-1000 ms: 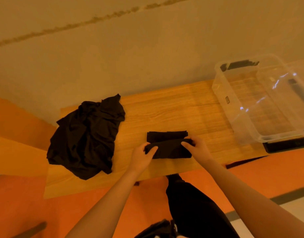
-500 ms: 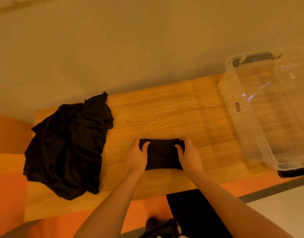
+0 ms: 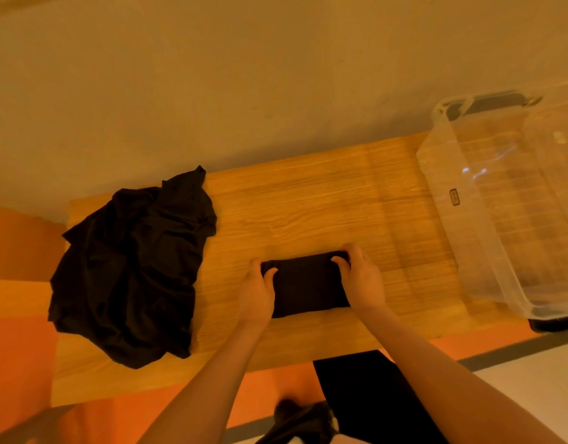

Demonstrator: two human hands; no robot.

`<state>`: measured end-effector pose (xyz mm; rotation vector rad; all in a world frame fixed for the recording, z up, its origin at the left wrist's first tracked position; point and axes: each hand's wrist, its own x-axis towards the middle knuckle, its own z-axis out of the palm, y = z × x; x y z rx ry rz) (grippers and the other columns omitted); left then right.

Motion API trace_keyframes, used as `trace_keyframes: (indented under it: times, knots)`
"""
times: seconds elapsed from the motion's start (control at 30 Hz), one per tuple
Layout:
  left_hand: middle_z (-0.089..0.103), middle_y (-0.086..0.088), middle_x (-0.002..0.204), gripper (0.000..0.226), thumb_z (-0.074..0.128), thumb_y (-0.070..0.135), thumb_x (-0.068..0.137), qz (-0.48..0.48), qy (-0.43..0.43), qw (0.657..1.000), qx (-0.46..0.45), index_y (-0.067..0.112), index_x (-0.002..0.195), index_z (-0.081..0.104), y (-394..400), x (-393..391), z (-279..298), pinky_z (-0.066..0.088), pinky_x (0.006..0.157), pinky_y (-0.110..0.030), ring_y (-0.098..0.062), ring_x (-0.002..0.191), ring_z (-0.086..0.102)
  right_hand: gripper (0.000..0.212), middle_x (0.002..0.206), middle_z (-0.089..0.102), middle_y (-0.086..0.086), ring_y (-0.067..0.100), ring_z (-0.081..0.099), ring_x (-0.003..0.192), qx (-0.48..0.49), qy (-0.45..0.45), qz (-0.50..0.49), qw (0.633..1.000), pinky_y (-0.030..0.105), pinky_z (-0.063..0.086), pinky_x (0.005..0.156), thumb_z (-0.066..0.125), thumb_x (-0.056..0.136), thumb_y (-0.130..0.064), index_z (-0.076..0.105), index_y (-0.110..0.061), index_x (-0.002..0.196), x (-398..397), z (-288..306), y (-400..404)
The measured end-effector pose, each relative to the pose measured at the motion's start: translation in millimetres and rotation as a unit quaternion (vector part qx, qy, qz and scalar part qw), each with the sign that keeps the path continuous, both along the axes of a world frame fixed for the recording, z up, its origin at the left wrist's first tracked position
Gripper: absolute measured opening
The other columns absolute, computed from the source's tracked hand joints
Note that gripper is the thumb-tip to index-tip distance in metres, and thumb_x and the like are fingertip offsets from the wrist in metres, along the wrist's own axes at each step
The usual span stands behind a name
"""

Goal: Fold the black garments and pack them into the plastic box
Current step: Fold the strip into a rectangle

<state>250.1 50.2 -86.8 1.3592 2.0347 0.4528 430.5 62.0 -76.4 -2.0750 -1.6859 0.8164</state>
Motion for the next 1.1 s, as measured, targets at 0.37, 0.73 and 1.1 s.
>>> trace_keyframes:
  times: [0.37,0.73,1.1]
  knots:
    - [0.057,-0.017,0.118,0.033,0.055,0.007,0.087,-0.078,0.132,0.981,0.119,0.000,0.120,0.053,-13,1,8,0.050,0.089,-0.042,-0.032,0.107,0.057,0.029,0.111,0.060,0.010,0.028,0.058,0.091,0.130,-0.169,0.090,0.973,0.035,0.046,0.067,0.045,0.089,-0.021,0.054,-0.009,0.114,-2,-10,5]
    - [0.005,-0.010,0.153,0.075,0.010,0.052,0.085,-0.365,0.239,0.900,-0.011,0.009,0.146,0.015,-18,5,-8,0.001,0.112,-0.037,-0.021,0.141,0.001,0.064,0.146,0.038,0.008,0.022,0.034,0.135,-0.019,-0.247,0.297,0.922,0.037,0.017,0.112,0.001,0.097,-0.044,0.039,-0.012,0.139,-4,-26,-21]
    - [-0.009,-0.010,0.153,0.073,0.004,0.052,0.086,-0.335,0.242,0.911,0.009,0.009,0.144,-0.007,13,-26,-24,-0.015,0.115,-0.034,-0.021,0.142,-0.014,0.058,0.148,0.031,0.017,0.030,0.027,0.139,-0.014,-0.251,0.014,0.968,0.043,0.013,0.114,0.021,0.095,-0.035,0.029,-0.002,0.143,40,-31,7]
